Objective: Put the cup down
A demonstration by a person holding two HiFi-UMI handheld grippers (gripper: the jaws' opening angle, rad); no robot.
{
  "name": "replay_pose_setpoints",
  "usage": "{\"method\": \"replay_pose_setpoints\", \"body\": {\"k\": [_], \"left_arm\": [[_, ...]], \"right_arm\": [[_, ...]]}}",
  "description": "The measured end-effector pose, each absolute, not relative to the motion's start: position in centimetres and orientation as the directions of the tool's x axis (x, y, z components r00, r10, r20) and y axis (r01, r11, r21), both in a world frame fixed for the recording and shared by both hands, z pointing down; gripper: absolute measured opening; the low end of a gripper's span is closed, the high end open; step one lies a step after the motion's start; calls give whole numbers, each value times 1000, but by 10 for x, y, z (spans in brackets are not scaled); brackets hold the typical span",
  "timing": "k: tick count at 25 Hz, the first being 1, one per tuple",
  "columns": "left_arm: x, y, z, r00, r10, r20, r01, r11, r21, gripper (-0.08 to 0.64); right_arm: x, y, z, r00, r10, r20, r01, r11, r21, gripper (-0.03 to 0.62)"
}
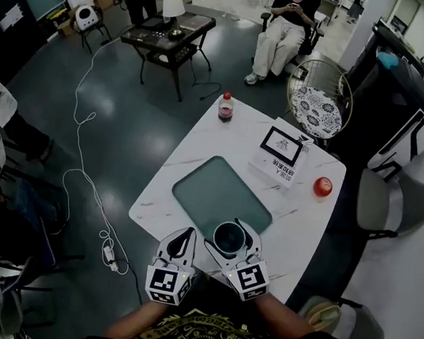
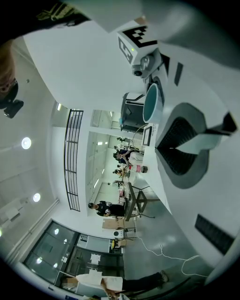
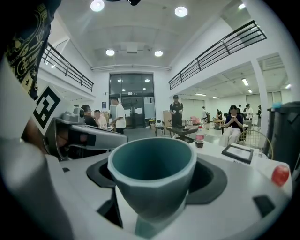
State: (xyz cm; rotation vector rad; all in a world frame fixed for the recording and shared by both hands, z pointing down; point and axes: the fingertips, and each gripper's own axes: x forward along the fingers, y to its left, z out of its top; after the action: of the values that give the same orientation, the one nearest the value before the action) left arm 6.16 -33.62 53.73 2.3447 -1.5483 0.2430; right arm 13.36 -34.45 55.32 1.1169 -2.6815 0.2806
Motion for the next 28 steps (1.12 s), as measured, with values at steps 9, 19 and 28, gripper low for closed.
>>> {"method": "replay_pose_setpoints", "body": {"k": [9, 19, 28], "left_arm": [[70, -361, 566, 387, -846, 366, -922, -353, 159, 9], [71, -377, 606, 361, -827, 430, -932, -331, 146, 9], [70, -386, 618, 347, -822, 451, -938, -314, 148, 9]], "right_arm": [[142, -368, 583, -679, -673, 292, -722, 685, -99, 387], [141, -384, 621, -681, -663, 311, -719, 686, -111, 386], [143, -396, 639, -673, -664, 326, -725, 678, -116, 386]]}}
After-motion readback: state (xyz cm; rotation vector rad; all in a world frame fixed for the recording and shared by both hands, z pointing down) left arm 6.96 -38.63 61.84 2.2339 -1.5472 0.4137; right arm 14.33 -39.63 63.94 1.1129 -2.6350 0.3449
